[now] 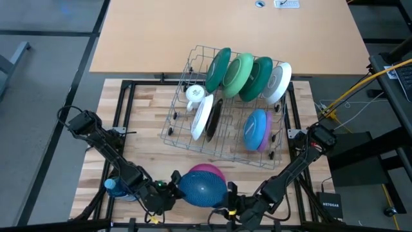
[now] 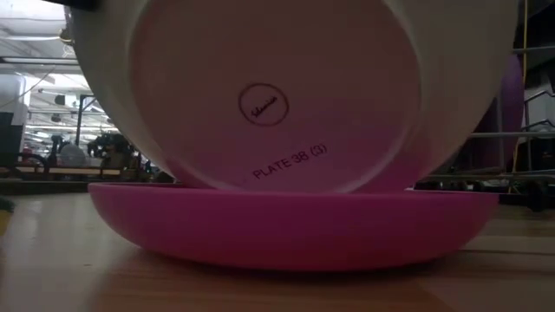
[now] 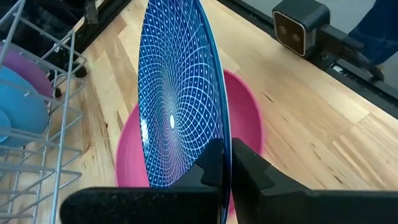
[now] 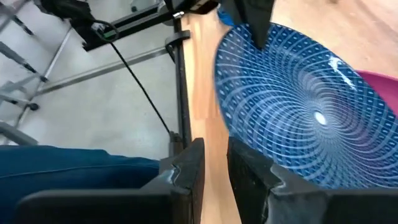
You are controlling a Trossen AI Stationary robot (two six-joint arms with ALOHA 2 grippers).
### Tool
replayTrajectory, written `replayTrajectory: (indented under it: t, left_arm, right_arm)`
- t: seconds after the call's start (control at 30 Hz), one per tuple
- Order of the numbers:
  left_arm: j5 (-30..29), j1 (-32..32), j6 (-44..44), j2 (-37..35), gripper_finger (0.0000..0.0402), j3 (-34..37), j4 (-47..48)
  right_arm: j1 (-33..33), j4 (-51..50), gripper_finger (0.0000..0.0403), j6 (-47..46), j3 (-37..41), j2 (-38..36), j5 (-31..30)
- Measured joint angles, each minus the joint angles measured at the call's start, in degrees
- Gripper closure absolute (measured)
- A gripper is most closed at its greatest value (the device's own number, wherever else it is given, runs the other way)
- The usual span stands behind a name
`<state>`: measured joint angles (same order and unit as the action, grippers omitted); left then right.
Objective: Sort dishes
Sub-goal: Put the blue pattern plate in the dish rack
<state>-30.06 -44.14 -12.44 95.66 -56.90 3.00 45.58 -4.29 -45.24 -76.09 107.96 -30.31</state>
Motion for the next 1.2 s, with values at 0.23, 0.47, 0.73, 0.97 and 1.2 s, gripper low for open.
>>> replayTrajectory:
  t: [0.23, 0.47, 0.73, 0.97, 1.2]
  left_arm:
    - [0.0, 0.0, 0.6, 0.0, 0.0401, 0.0, -0.1]
    - [0.0, 0.0, 0.7, -0.1, 0.0401, 0.0, -0.1]
    - [0.0, 0.0, 0.7, -0.1, 0.0401, -0.1, 0.9]
    - [0.0, 0.0, 1.3, -0.1, 0.0401, -0.1, 1.0]
    - [0.0, 0.0, 1.5, -0.1, 0.0401, -0.1, 1.0]
  right_arm:
    - [-1.5, 1.3, 0.0329, 2.3, 0.0, 0.0, 4.9]
    - [-3.5, 1.3, 0.0329, 2.1, 0.0, 0.0, 9.0]
    - [-4.4, 5.1, 0.0329, 2.4, 0.0, 0.0, 10.9]
    - [-4.4, 9.8, 0.0329, 3.6, 0.0, 0.0, 7.2]
    - [-4.6, 10.0, 0.0329, 3.7, 0.0, 0.0, 8.3]
